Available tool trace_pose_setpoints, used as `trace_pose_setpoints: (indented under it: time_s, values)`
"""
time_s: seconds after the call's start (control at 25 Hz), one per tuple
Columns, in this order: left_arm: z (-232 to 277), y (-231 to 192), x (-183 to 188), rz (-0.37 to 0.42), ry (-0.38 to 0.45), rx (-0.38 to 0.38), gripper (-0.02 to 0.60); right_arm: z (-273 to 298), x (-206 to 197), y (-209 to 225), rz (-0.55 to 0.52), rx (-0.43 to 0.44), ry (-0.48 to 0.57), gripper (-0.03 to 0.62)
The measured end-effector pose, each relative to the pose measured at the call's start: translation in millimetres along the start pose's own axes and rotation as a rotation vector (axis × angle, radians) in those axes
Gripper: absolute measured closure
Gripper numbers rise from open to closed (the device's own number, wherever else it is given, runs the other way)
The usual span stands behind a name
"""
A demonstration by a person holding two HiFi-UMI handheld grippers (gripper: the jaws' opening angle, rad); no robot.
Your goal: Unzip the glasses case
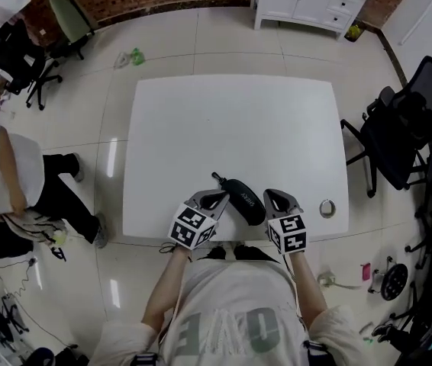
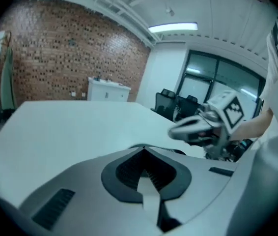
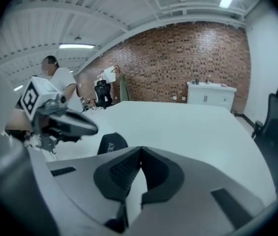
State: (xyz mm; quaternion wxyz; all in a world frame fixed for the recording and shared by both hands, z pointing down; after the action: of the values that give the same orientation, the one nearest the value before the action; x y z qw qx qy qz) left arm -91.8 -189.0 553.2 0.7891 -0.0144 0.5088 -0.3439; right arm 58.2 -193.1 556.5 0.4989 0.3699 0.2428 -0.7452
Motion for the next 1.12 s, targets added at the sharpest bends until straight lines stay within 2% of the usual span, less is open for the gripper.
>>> trace_pose_setpoints:
  time_s: [0.08,0.2,0.36,0.44,0.52,0.64,0.8,1.0,1.12]
  values:
    - [5,-15,20,0.072,-0.012,0.038,0.577,-27,-32,-7,0.091,0.046,-0.078,0.595]
    - [22,-27,34,0.14,-0.072,0.027,0.577,-45,-65,-17,0.156,0.103,-0.162,0.595]
    - [42,-25,30,0.157,-0.129,-0.02,0.577,-42,-66,-25,0.195,0.187,-0.21,0.595]
    - [49,-21,25,0.152,-0.142,-0.022,0.577,-47,-72,-37,0.159,0.251,-0.245,0.595]
    - [52,-21,26,0.118,-0.12,-0.02,0.577,-47,-81,-51,0.115,0.305,-0.284,0.595]
    - [52,-21,25,0.099,-0.105,-0.004,0.577,-34,-89,-48,0.06,0.248,-0.305,0.595]
    - [37,-22,22,0.102,-0.106,0.044,0.577,-16,-82,-21,0.032,0.145,-0.272,0.595]
    - [25,-28,17,0.014,-0.055,0.11,0.577,6,-57,6,-0.03,0.081,-0.188,0.595]
    - [27,-37,18,0.005,-0.053,0.156,0.577,9,-43,13,-0.068,0.015,-0.144,0.595]
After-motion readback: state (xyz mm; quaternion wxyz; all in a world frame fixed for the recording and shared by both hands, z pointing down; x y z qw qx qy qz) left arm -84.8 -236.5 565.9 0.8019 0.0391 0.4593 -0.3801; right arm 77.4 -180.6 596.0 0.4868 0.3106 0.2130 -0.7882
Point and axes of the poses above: the fingertips, and each gripper's own axes: z forward along the fingers, y to its right, x out of its top, the point moved 4 cm from there along -z, backward along the fingers, and after that the axes turned 11 degrees about -x, right-handed, at the moved point
